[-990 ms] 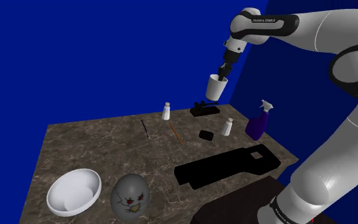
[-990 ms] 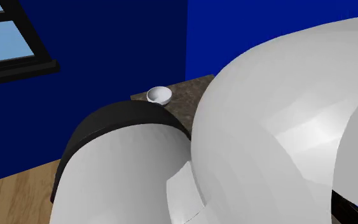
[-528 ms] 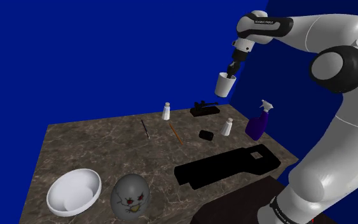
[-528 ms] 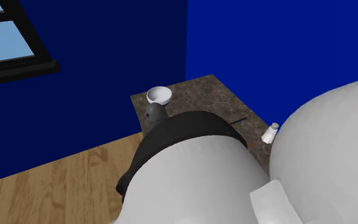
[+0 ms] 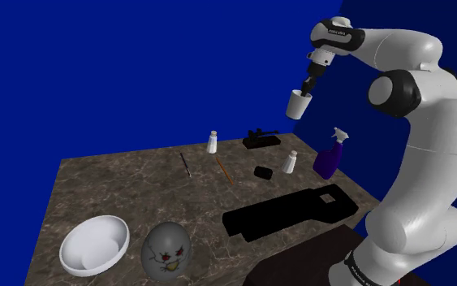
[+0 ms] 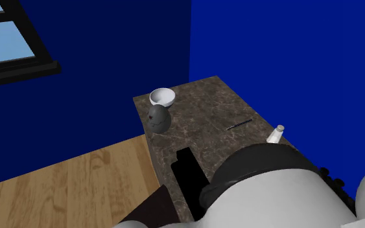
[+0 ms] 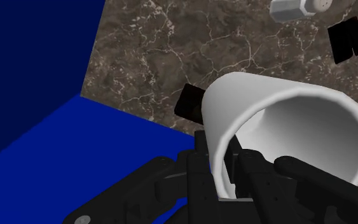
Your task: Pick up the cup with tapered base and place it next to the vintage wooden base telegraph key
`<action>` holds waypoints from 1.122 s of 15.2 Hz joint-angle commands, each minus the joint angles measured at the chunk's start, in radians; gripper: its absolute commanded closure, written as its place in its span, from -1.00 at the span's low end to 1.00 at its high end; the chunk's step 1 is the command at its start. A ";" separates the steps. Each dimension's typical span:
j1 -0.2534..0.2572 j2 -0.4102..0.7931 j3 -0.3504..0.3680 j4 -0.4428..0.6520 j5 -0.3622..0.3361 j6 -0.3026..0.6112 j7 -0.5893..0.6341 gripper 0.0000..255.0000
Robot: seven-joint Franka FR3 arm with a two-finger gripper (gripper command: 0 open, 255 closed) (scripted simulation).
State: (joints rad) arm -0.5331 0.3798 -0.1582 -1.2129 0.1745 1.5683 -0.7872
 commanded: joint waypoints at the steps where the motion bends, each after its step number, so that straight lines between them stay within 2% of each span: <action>1: -0.038 0.085 -0.008 0.132 0.015 -0.052 -0.032 1.00; 3: -0.084 0.191 -0.012 0.303 0.032 -0.121 -0.058 1.00; 9: -0.069 0.144 -0.013 0.143 0.025 -0.009 -0.072 1.00; 17: -0.056 0.117 -0.014 -0.007 0.023 0.113 -0.086 1.00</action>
State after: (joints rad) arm -0.5902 0.5012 -0.1717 -1.2021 0.1975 1.6670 -0.8711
